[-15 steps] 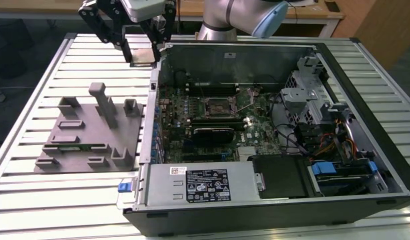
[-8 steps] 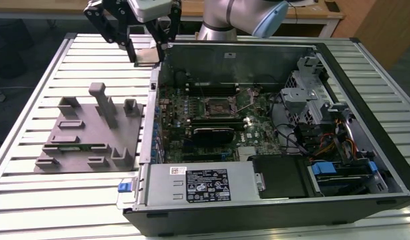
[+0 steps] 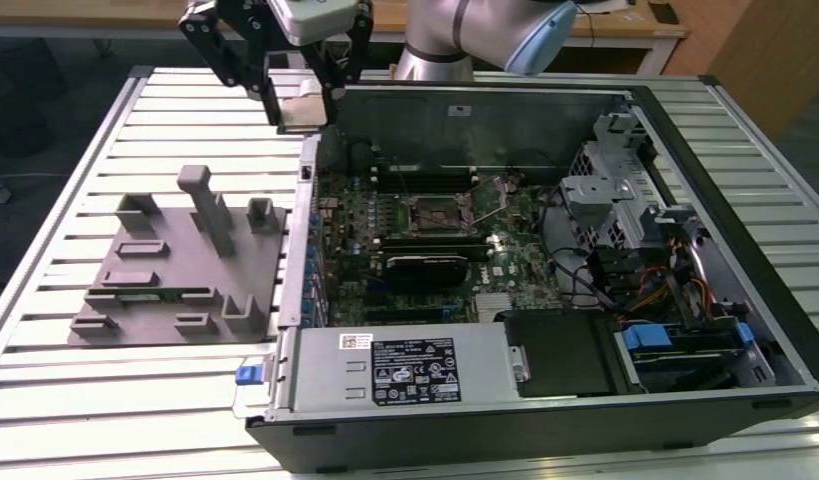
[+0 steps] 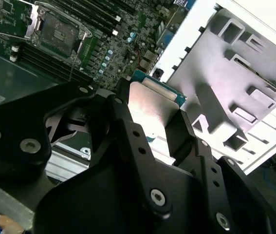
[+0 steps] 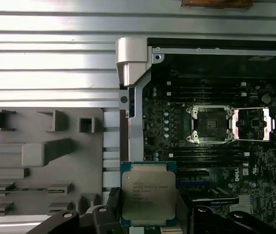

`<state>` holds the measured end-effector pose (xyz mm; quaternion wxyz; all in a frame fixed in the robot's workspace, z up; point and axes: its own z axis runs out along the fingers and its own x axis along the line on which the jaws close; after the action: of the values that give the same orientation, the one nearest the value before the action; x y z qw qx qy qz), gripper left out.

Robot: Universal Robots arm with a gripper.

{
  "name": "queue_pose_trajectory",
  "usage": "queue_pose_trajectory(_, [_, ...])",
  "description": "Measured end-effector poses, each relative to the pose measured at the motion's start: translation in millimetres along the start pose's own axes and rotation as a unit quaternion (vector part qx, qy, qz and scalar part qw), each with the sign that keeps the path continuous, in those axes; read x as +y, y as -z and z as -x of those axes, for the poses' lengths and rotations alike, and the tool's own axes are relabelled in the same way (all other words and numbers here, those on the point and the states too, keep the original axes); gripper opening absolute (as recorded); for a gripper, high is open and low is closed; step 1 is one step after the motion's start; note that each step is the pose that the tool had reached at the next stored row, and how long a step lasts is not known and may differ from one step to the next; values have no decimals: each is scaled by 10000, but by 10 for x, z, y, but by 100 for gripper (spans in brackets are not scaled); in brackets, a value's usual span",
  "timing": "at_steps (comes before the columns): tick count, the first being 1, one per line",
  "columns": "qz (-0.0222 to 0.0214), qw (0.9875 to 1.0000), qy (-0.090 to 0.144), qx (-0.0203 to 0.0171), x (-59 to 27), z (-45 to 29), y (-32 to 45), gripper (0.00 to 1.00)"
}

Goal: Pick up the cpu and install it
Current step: 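Pick up the cpu and move it towards the insertion slot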

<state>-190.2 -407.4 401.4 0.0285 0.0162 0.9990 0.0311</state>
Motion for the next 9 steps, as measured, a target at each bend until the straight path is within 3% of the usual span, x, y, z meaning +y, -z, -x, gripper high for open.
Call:
queue_pose_trajectory(5, [-1,10000,0,1,0,42,-36,54])
queue_pose_trajectory(9, [-1,10000,0,1,0,122,-74,54])
